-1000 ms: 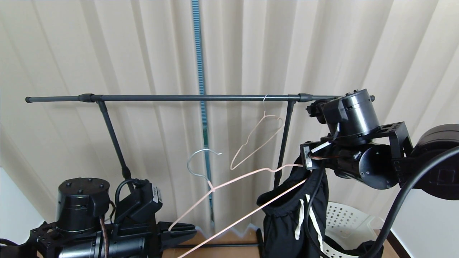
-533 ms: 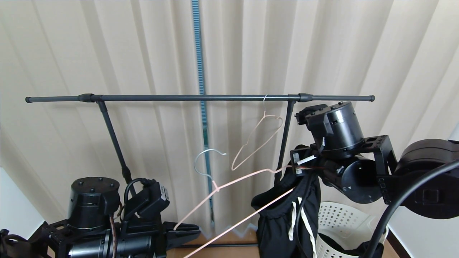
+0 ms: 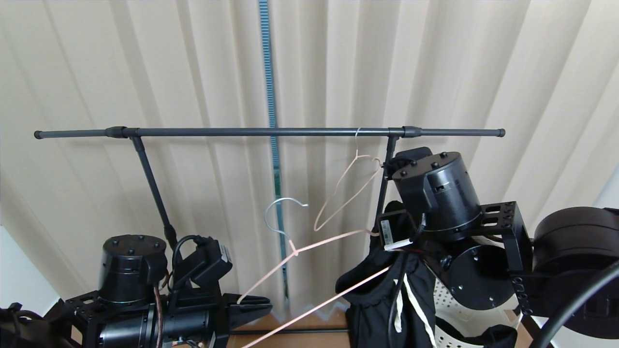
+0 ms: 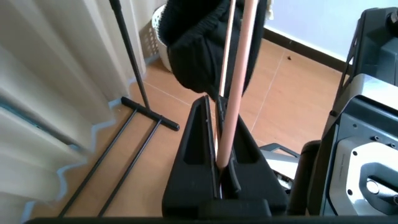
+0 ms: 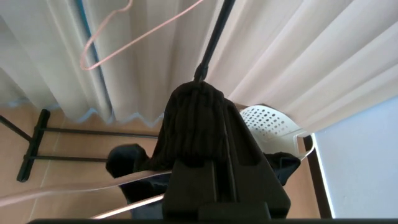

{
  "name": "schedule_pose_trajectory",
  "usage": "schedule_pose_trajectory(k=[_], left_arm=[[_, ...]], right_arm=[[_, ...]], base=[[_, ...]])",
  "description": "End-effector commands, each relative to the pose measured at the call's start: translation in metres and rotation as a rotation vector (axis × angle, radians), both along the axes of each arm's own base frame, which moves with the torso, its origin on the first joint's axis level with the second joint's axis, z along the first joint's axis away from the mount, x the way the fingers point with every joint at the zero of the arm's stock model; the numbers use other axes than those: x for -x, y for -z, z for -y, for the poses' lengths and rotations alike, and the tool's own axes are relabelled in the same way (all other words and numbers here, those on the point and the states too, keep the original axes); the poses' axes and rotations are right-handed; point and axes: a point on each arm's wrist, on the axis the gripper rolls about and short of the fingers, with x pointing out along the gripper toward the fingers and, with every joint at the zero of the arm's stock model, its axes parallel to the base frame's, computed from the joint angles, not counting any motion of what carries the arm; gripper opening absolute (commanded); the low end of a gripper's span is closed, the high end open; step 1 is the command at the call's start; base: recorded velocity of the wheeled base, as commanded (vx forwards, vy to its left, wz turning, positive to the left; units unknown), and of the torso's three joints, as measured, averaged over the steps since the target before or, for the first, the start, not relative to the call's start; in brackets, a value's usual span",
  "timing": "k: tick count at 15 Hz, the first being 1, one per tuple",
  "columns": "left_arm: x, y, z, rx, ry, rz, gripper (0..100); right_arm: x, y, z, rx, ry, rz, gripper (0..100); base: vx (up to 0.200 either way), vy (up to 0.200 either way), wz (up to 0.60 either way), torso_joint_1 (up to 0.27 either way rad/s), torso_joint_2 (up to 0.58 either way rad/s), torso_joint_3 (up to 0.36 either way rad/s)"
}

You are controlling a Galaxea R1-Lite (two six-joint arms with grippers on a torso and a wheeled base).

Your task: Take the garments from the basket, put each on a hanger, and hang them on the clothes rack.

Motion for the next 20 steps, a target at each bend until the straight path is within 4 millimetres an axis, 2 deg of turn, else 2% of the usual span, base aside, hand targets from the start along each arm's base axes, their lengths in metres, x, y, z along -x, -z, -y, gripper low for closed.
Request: schedule_pose_trajectory(k=[1,4,7,15,20], left_arm=[[-0.003,0.003,0.000,-0.015,-0.023,-0.007,0],[-0.018,0.006,-0.006,-0.023,-0.082,-0.006,0],[-0.027,0.002,-0.009,0.007,-0.130,-0.023,0],[-0.021,0.004,-0.001,0.006,-0.095,-0.038,0],[-0.025,0.005,-0.001,-0.007,-0.123,-0.033,0]], right_arm=[[0.003,-0.001,-0.001,-0.003,-0.008,0.005,0],[0.008,-0.009,0.004,-0.020,-0.008,0.021,0],[0.010,-0.008,0.002,-0.014,-0.019,0.017,0],[0.026,-0.003,-0.025,-0.068,-0.107,0.043,0],[0.031,-0.007,-0.028,-0.097,-0.116,0.052,0]], base=[[0.000,0.000,0.00,0.000,0.00,0.000],[0.000,0.000,0.00,0.000,0.00,0.000],[0.000,0.000,0.00,0.000,0.00,0.000],[0.000,0.000,0.00,0.000,0.00,0.000],[0.000,0.000,0.00,0.000,0.00,0.000]])
